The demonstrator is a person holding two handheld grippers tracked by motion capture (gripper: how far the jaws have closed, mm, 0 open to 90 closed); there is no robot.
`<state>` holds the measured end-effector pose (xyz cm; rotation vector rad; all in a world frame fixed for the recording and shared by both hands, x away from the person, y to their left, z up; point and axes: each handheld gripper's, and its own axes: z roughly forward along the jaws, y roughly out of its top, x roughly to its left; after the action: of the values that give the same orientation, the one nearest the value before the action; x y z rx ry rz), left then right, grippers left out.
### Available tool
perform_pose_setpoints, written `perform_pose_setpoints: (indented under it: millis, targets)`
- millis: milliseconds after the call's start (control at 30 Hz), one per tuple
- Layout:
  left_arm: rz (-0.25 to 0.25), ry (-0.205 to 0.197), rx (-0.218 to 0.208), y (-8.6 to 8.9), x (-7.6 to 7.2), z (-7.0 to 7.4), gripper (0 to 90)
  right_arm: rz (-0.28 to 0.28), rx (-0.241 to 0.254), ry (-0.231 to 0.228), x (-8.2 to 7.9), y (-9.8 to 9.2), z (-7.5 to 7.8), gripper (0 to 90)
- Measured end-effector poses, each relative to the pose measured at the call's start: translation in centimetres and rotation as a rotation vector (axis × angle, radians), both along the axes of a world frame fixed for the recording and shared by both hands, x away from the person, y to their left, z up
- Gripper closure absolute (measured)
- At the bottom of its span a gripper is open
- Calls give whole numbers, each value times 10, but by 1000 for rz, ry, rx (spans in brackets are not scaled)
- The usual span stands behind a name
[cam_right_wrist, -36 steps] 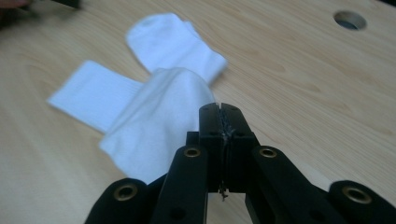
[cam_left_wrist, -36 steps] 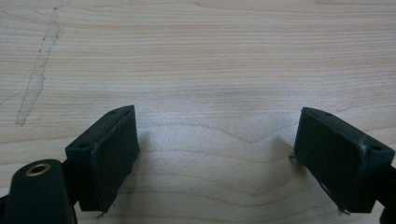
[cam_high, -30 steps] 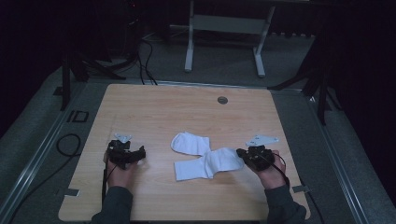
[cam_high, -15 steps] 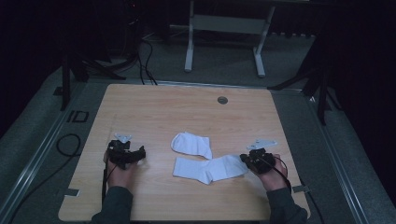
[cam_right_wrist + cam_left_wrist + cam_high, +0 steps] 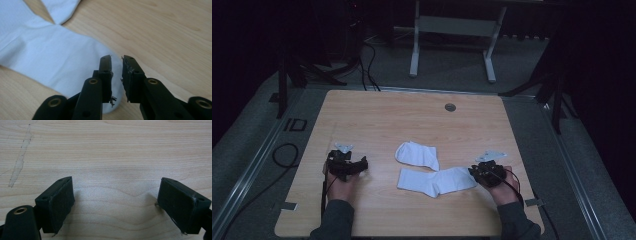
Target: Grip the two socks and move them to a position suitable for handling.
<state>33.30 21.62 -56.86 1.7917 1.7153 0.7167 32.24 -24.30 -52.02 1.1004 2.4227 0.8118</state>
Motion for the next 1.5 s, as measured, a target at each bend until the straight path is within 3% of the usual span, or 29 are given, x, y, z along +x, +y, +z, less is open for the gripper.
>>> perform_pose_setpoints:
  millis: [233,600,733,833,1100,1500]
  targets:
    - [0,0,0,0,0,0,137,53,-44,60,-5,13,-24,845]
    - [-4,2,0,-1,0,0,136,109,7,91,-28,22,-25,795]
    - [-4,0,-1,-1,0,0,137,145,16,116,-31,27,-24,757]
    - [-4,0,-1,-1,0,0,137,169,10,108,-32,33,-21,725]
    - [-4,0,-1,-1,0,0,136,219,22,54,-11,62,-5,695]
    - [-8,-2,-4,-2,0,0,136,260,-1,21,24,117,-5,699]
